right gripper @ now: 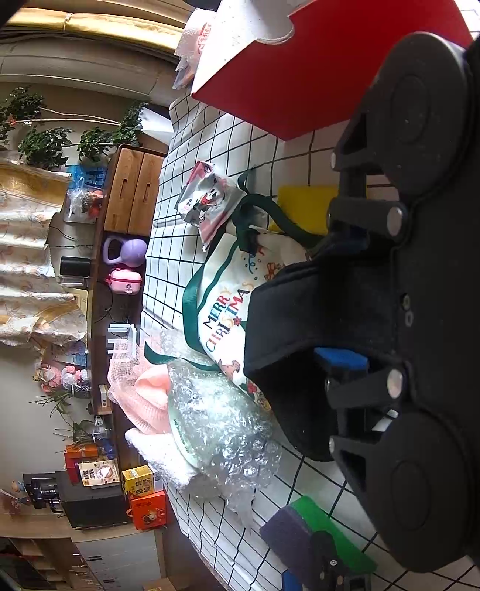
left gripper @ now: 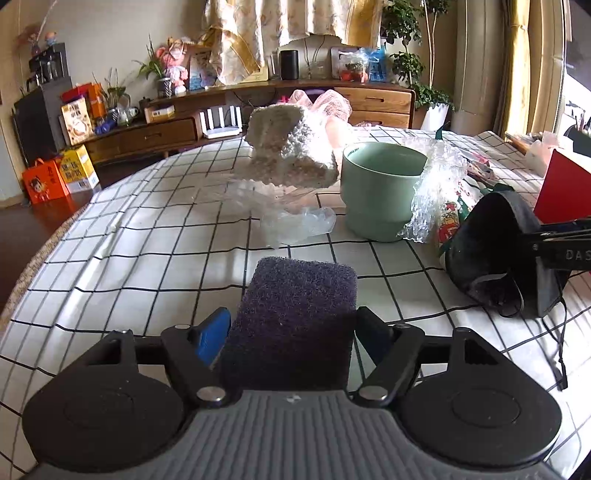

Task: Organize soft objects
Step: 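Grasp the purple-green sponge with the left tool while the right tool grasps the black face mask, then carry the sponge and the mask with both tools over the red box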

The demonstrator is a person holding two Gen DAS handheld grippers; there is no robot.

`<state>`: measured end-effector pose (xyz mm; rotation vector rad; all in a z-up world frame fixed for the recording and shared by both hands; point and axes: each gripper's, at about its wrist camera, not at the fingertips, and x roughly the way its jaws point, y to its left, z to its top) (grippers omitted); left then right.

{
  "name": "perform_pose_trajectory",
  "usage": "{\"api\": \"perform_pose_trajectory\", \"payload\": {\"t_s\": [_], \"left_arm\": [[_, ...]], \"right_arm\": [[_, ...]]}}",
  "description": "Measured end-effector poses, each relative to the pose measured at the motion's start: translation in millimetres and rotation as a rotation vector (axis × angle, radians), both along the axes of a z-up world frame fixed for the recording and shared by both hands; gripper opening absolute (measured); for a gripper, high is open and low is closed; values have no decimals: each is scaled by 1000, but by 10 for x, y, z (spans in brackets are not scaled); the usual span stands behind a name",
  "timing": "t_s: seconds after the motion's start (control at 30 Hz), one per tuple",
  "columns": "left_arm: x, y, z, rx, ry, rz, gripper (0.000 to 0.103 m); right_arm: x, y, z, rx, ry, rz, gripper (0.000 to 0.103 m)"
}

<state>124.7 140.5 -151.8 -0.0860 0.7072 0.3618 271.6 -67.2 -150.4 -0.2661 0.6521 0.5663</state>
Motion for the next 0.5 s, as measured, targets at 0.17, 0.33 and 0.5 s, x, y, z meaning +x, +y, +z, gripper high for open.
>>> {"api": "perform_pose_trajectory", "payload": {"t_s": [0.17, 0.33, 0.5], "left_arm": [[-42, -29, 43, 6, -15, -8, 73], [-119, -113, 190, 6, -47, -20, 73], [-214, -230, 412, -29, -88, -36, 73]], "right_arm": [[-93, -74, 87, 32, -9, -9, 25], [-232, -220, 235, 73, -29, -21, 19], [-428, -410, 448, 118, -54, -28, 18]]}}
